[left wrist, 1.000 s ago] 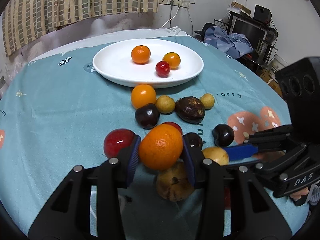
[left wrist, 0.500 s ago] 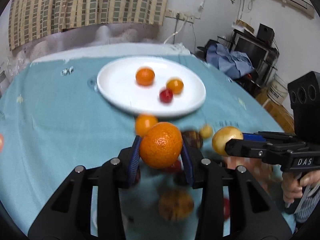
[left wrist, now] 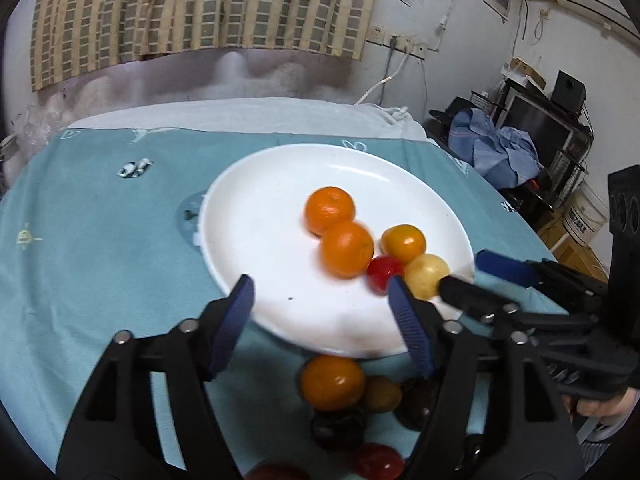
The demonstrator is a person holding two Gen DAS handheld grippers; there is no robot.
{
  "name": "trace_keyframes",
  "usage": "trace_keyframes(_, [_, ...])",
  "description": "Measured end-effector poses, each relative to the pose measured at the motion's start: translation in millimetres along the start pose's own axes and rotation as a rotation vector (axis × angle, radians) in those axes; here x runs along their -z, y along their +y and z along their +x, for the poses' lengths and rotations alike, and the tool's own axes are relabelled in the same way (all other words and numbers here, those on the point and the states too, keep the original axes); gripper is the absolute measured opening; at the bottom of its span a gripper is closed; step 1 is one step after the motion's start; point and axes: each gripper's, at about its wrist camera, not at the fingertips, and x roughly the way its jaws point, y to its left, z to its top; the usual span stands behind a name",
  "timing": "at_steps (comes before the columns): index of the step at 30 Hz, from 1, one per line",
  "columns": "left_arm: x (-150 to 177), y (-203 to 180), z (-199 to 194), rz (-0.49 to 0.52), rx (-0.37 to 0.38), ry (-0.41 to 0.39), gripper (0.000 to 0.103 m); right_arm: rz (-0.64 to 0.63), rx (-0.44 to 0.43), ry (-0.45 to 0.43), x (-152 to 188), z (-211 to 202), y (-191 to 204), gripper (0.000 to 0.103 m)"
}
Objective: Organize fruits
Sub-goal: 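Release the large mandarin onto the plate with the left gripper while the right releases the yellow fruit, then grasp the red plum with the left gripper while the right grasps the dark purple plum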
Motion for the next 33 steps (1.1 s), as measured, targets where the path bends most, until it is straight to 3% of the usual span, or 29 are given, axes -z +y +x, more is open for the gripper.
trace_keyframes(5, [13.8,10.9,-32.1,-0.011,-0.046,-0.052,0.091,0.021,-0.009,-0.094,3.5,-37.7,-7.0,0.067])
trace_keyframes(8, [31.9,18.0,-53.6,-0.016,-0.106,-0.073,0.097,0.097,-0.067,-0.114,15.7,-61.6,-14.5,0.069])
trace_keyframes(10, [55.0,23.5,-66.8,-0.013,-0.143,-0.064,0.100,0.126,-0.091,-0.092,39.0,-71.2,-17.4,0.070])
trace_keyframes(14, [85.6,22.2,-73.3,0.031,-0.220,0.002,0.101,0.074,-0.044,-0.025,67.6,-73.8,-4.8,0.070])
trace_keyframes(19, [92.4,8.2,-75.6,0.105,-0.232,-0.012,0.101,0.003,-0.042,-0.018,83.2,-80.5,11.5,0.070])
trace_keyframes(22, [94.2,4.7,-65.5,0.129,-0.235,0.036,0.101,-0.054,-0.024,0.013,90.4,-74.6,22.3,0.070])
trace_keyframes(33, [92.3,11.1,-57.1,0.080,-0.150,0.084,0.098,-0.126,-0.023,0.093,99.1,-61.5,34.8,0.067])
